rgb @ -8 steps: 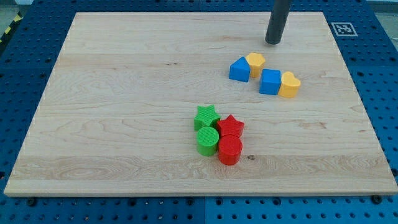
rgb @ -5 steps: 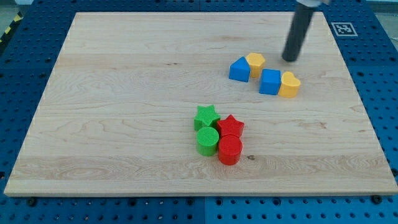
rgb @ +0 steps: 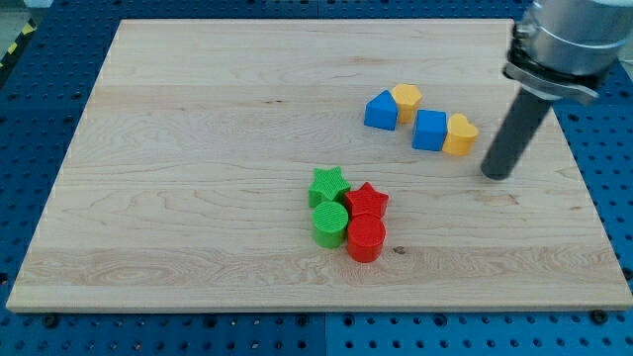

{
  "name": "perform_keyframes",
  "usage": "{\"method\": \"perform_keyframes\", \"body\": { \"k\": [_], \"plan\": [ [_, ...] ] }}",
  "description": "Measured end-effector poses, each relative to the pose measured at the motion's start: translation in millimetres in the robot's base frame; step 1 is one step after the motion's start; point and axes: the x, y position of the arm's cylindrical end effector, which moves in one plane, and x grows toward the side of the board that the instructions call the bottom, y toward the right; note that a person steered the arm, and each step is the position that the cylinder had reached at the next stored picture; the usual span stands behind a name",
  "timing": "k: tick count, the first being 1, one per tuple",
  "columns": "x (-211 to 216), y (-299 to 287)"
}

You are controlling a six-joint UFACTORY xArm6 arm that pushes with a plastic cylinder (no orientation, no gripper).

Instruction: Push yellow heart along with blue cube left a bit

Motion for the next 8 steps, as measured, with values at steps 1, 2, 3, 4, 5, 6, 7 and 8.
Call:
{"method": "perform_keyframes", "body": {
  "k": [1, 2, 3, 4, 5, 6, 7, 8],
  "plan": [
    [-37, -23],
    [-50, -38],
    [-39, -38],
    [-1, -32],
    [39, -40],
    [78, -48],
    [85, -80],
    [85, -118]
  ]
}}
